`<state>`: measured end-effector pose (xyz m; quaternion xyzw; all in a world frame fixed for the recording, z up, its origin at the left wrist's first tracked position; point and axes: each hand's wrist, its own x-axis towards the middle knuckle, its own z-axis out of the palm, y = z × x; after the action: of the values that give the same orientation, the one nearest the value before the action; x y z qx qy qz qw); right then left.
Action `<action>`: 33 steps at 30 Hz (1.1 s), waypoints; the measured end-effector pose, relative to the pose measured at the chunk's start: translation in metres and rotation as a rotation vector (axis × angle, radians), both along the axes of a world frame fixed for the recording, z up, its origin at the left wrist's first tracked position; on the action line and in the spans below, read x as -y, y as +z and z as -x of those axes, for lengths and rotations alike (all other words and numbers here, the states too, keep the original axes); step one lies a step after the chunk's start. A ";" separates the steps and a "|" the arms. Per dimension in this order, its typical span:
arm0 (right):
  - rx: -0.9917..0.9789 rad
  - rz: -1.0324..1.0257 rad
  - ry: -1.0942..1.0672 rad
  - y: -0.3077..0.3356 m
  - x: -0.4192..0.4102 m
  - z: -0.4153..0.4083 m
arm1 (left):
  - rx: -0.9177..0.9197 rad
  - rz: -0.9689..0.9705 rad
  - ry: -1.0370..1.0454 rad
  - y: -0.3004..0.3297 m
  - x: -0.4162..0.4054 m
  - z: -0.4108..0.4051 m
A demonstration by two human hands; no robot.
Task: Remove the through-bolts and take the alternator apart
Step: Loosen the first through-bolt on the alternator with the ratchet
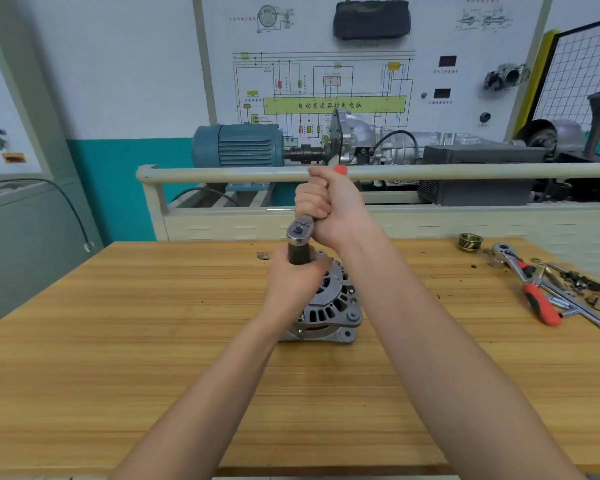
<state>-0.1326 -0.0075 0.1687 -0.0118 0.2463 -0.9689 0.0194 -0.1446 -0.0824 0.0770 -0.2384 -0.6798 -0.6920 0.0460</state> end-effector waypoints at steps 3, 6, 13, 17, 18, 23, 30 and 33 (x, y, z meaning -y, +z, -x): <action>0.001 -0.093 0.239 0.000 -0.009 0.002 | -0.105 0.288 -0.305 0.008 0.014 0.002; 0.016 -0.077 0.175 0.000 -0.004 0.002 | -0.053 0.297 -0.439 0.014 0.020 0.006; -0.002 0.043 -0.221 -0.002 0.008 0.004 | 0.082 -0.087 0.089 0.006 -0.001 -0.004; -0.020 -0.128 0.210 0.000 -0.005 0.003 | -0.073 0.278 -0.348 0.010 0.020 0.000; -0.023 -0.147 0.247 0.000 -0.006 0.003 | -0.076 0.336 -0.440 0.013 0.024 0.002; -0.012 0.096 -0.141 -0.003 0.003 0.004 | 0.079 0.118 -0.119 0.014 0.008 0.001; -0.056 0.096 0.016 -0.005 -0.009 -0.002 | -0.003 0.104 -0.071 0.008 0.003 -0.003; -0.040 -0.014 0.203 -0.003 -0.014 -0.001 | -0.059 0.332 -0.433 0.016 0.018 0.003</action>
<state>-0.1313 0.0066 0.1658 -0.0560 0.2509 -0.9598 0.1126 -0.1472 -0.1008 0.0927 -0.4023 -0.7155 -0.5578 -0.1228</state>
